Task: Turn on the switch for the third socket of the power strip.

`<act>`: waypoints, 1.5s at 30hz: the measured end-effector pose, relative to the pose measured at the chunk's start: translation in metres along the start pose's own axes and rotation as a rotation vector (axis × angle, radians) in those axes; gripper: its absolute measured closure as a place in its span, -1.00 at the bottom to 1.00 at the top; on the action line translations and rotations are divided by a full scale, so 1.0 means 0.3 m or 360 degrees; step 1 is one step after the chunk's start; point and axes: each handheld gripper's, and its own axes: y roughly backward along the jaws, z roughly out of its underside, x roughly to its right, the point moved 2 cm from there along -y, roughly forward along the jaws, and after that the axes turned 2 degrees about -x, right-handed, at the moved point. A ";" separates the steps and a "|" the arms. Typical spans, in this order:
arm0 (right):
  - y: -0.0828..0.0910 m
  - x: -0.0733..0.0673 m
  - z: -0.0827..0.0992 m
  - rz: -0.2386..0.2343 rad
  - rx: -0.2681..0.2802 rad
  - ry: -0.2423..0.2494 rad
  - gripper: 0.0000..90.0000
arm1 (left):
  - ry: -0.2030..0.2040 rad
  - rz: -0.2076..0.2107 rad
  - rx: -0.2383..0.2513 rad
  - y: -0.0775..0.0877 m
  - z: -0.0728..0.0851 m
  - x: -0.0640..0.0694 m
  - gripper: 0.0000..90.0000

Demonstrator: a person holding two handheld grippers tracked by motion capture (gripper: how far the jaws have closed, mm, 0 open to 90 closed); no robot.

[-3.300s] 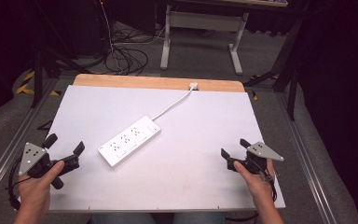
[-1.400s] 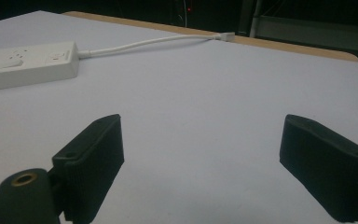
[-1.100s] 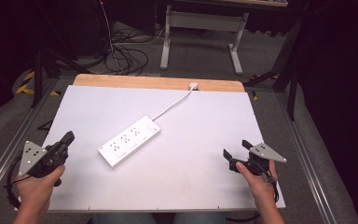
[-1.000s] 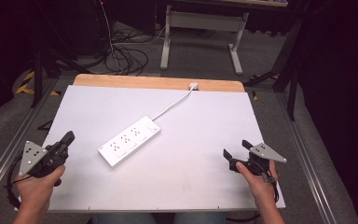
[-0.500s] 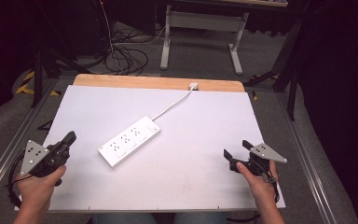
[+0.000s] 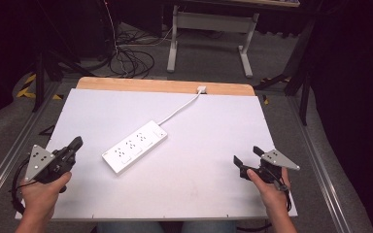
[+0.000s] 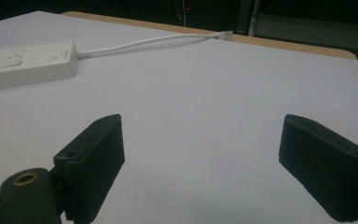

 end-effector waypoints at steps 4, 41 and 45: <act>0.003 0.002 0.003 0.0008 -0.0007 -0.0001 -0.67 | -0.0009 0.0023 -0.0005 -0.013 -0.001 0.006 1.00; 0.010 0.016 0.015 0.0046 -0.0029 -0.0008 -0.66 | -0.0092 0.0101 -0.0054 -0.064 -0.005 0.045 1.00; 0.010 0.015 0.014 0.0045 -0.0029 -0.0007 -0.66 | -0.0103 0.0114 -0.0061 -0.069 -0.006 0.055 1.00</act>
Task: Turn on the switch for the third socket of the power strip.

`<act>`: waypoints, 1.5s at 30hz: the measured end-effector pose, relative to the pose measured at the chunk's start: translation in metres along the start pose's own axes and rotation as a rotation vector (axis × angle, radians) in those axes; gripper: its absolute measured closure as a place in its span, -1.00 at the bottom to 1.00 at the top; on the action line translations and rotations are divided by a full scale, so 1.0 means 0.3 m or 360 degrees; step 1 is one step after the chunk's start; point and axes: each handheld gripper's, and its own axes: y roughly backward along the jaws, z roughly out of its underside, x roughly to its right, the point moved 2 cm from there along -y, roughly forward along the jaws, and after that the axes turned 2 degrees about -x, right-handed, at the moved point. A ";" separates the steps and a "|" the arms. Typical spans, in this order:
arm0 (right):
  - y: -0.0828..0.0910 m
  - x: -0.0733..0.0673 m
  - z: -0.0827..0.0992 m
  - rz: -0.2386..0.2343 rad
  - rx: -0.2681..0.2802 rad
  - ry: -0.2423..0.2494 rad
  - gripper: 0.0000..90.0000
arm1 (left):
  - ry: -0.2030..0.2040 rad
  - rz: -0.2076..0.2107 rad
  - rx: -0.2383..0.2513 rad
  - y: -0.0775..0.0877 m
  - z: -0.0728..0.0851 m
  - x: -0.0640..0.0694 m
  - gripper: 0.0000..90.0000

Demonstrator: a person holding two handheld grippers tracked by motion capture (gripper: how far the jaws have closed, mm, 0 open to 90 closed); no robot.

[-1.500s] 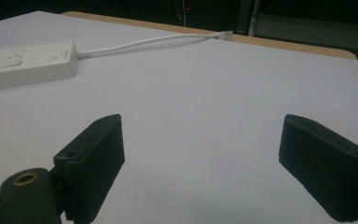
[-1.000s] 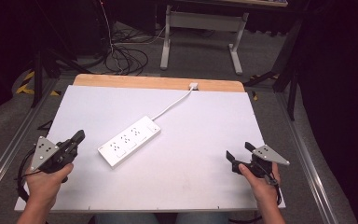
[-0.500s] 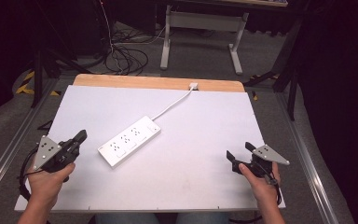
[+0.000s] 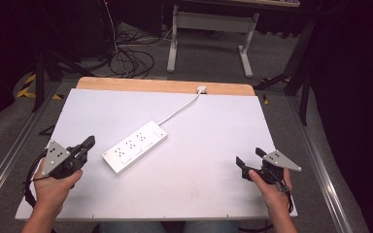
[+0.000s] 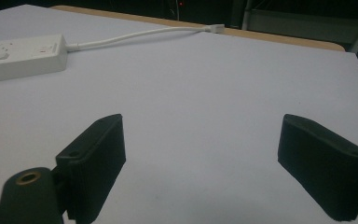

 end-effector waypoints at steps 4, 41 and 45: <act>0.001 0.001 0.000 -0.0001 0.0000 0.0002 -0.66 | -0.0012 0.0009 -0.0010 -0.003 -0.001 0.005 1.00; 0.007 0.005 0.003 0.0027 -0.0003 -0.0009 -0.65 | -0.0147 0.0167 -0.0112 -0.067 -0.014 0.085 1.00; 0.006 0.005 0.002 0.0023 -0.0001 -0.0007 -0.65 | -0.0170 0.0188 -0.0119 -0.070 -0.019 0.101 1.00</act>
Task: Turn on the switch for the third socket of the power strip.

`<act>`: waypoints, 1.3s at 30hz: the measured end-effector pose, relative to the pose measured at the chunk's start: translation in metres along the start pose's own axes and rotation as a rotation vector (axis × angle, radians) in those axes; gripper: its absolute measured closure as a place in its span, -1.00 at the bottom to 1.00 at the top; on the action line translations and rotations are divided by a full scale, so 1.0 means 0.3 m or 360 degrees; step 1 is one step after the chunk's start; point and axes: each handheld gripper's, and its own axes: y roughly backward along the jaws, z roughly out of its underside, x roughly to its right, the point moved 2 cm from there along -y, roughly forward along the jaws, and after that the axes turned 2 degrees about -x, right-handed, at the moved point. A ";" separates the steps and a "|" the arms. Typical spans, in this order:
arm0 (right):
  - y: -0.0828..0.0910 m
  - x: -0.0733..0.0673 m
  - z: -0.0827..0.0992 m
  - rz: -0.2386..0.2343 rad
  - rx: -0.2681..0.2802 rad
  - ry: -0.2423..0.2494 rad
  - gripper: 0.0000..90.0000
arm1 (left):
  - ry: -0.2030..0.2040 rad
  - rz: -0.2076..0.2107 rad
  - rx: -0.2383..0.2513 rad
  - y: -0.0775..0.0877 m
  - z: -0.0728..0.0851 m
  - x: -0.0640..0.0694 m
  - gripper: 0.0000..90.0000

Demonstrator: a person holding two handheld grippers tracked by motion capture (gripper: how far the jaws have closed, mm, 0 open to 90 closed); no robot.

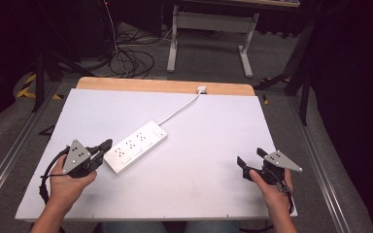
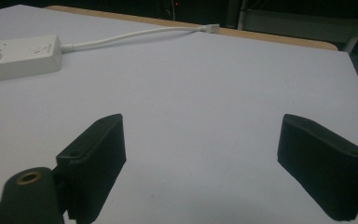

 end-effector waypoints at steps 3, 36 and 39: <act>-0.002 0.000 0.000 -0.0001 0.0002 -0.0002 -0.65 | -0.0015 0.0012 -0.0020 -0.006 0.000 0.007 1.00; -0.013 -0.010 -0.002 -0.0007 -0.0009 0.0002 -0.65 | 0.0053 0.0121 -0.0158 -0.058 -0.002 0.046 1.00; -0.015 -0.011 -0.003 -0.0012 -0.0009 0.0005 -0.65 | 0.0060 0.0118 -0.0184 -0.065 0.003 0.046 1.00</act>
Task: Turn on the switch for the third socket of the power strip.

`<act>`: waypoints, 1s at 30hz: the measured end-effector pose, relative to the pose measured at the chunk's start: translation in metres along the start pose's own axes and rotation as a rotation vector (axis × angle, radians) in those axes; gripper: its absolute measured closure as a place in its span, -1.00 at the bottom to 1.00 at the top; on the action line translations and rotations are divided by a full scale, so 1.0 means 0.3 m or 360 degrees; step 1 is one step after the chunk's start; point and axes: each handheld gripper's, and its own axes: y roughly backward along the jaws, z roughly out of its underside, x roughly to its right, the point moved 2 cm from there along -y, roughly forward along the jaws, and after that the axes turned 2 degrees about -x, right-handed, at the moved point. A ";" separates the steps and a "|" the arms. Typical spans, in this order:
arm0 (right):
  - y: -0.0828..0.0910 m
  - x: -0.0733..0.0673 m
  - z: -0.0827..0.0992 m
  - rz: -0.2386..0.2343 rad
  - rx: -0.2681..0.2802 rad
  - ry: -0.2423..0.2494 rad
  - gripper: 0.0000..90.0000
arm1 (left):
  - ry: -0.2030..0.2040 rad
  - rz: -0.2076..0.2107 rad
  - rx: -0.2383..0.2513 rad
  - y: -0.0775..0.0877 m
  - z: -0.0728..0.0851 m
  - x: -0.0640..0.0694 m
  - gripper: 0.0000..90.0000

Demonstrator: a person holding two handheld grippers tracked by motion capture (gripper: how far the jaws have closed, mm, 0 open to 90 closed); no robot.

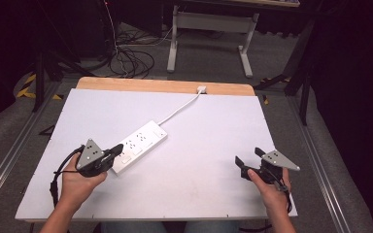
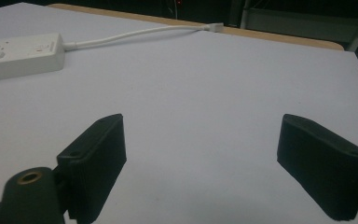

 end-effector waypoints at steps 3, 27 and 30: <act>-0.002 -0.002 -0.001 -0.0001 0.0001 0.0005 -0.65 | 0.0014 -0.0002 -0.0023 -0.012 0.001 0.001 1.00; 0.003 -0.002 -0.007 -0.0001 0.0012 0.0006 -0.64 | -0.0101 0.0019 -0.0258 -0.090 0.039 0.026 1.00; 0.005 -0.002 -0.008 -0.0003 0.0016 0.0006 -0.64 | -0.0119 0.0029 -0.0248 -0.088 0.031 0.034 1.00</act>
